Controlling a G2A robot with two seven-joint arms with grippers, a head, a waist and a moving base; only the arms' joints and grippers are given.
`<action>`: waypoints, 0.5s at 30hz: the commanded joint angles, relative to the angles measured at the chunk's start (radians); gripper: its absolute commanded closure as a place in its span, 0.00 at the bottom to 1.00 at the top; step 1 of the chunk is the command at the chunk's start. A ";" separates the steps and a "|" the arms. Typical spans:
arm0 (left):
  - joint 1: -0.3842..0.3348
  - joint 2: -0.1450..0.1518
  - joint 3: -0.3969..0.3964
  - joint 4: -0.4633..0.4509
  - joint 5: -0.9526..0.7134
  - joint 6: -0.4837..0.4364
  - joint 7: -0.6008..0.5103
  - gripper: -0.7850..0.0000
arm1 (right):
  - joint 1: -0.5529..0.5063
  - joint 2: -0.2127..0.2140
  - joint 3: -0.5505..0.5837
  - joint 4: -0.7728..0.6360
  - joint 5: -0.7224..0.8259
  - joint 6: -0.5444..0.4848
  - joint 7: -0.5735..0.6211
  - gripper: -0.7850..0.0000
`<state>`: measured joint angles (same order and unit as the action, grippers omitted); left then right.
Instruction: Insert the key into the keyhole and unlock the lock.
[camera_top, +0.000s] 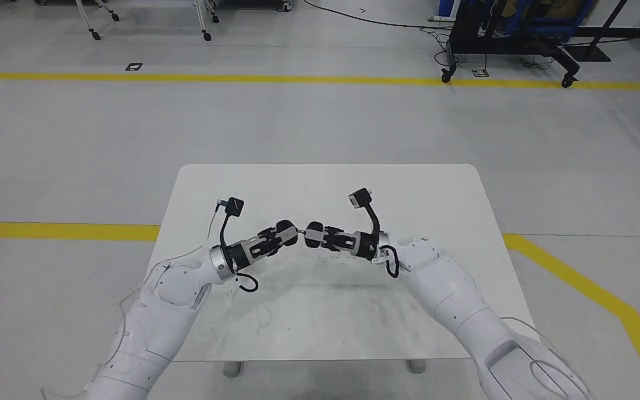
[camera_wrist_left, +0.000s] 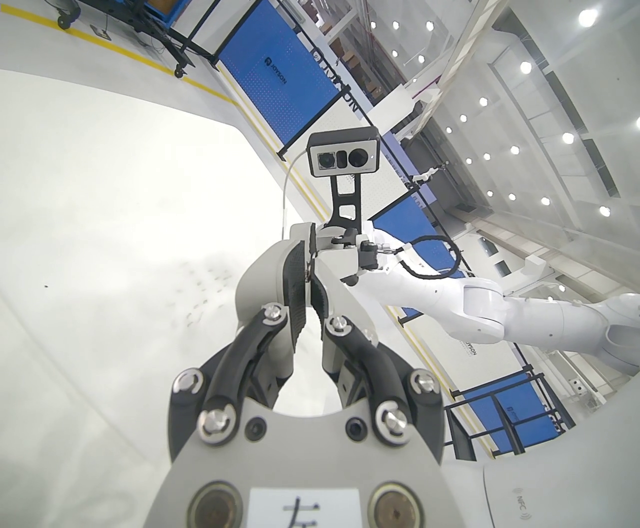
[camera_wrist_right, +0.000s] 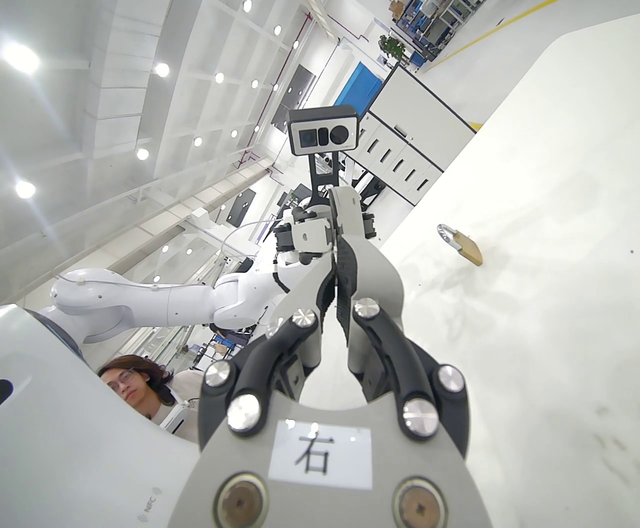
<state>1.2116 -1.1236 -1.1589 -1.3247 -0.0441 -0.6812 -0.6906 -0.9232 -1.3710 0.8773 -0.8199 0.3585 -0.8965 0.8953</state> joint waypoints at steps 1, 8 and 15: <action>0.001 0.001 -0.003 0.000 -0.009 -0.003 0.001 0.00 | -0.003 0.002 0.006 0.003 0.007 -0.010 -0.003 1.00; 0.004 0.006 -0.029 -0.003 0.003 -0.011 0.024 0.00 | -0.035 0.032 0.056 -0.010 -0.031 -0.070 -0.042 1.00; 0.004 0.006 -0.029 -0.003 0.003 -0.011 0.024 0.00 | -0.129 0.089 0.172 -0.116 -0.110 -0.116 -0.100 1.00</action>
<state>1.2159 -1.1173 -1.1881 -1.3277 -0.0410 -0.6919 -0.6666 -1.0534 -1.2831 1.0496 -0.9355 0.2482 -1.0134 0.7956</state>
